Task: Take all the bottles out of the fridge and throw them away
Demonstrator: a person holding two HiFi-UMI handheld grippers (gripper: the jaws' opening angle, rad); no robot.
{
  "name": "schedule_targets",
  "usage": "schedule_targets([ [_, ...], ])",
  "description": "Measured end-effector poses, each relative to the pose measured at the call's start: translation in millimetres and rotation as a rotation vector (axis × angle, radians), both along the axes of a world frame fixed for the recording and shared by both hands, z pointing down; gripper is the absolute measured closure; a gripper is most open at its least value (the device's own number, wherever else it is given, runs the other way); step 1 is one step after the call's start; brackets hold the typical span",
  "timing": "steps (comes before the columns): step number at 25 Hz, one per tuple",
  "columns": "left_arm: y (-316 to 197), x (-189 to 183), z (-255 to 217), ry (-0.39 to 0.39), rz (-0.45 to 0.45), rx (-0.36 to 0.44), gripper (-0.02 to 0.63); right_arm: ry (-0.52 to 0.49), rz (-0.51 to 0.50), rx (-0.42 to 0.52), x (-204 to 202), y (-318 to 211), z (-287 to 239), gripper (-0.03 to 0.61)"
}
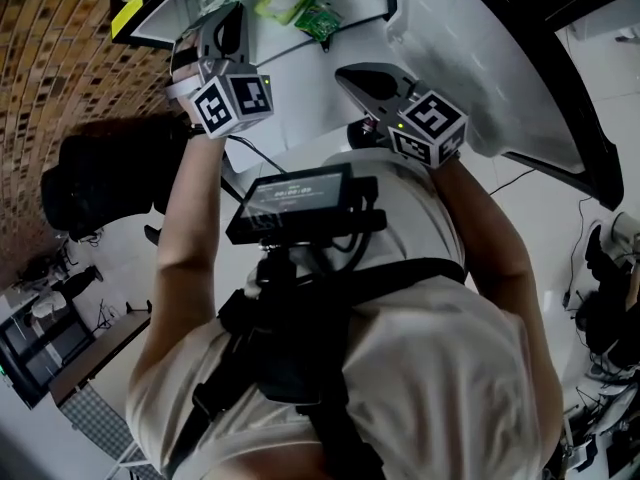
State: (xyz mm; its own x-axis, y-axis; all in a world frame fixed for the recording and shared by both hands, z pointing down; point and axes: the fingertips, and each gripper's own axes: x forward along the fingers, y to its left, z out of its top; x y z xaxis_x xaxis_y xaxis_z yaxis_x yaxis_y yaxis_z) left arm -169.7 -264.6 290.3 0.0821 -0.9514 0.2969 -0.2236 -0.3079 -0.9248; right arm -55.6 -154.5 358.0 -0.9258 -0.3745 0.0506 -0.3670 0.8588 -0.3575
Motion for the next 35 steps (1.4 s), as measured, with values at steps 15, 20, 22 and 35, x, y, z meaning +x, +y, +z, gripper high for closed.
schedule_targets([
  [15,70.2,9.1,-15.2,0.391,0.077,-0.021,0.603,0.029,0.054,0.018,-12.9,28.3,-9.8,0.578],
  [20,100.2,17.0,-13.1,0.540,0.167,-0.076,0.603,0.047,0.084,0.021,-19.0,45.9,-9.2,0.578],
  [22,111.0,20.4,-8.3,0.605,0.194,-0.103,0.603,0.063,0.096,0.022,-19.0,52.9,-9.6,0.578],
  [35,153.1,22.1,35.1,0.784,0.138,-0.213,0.603,0.061,0.126,0.032,-10.3,74.3,-8.2,0.578],
])
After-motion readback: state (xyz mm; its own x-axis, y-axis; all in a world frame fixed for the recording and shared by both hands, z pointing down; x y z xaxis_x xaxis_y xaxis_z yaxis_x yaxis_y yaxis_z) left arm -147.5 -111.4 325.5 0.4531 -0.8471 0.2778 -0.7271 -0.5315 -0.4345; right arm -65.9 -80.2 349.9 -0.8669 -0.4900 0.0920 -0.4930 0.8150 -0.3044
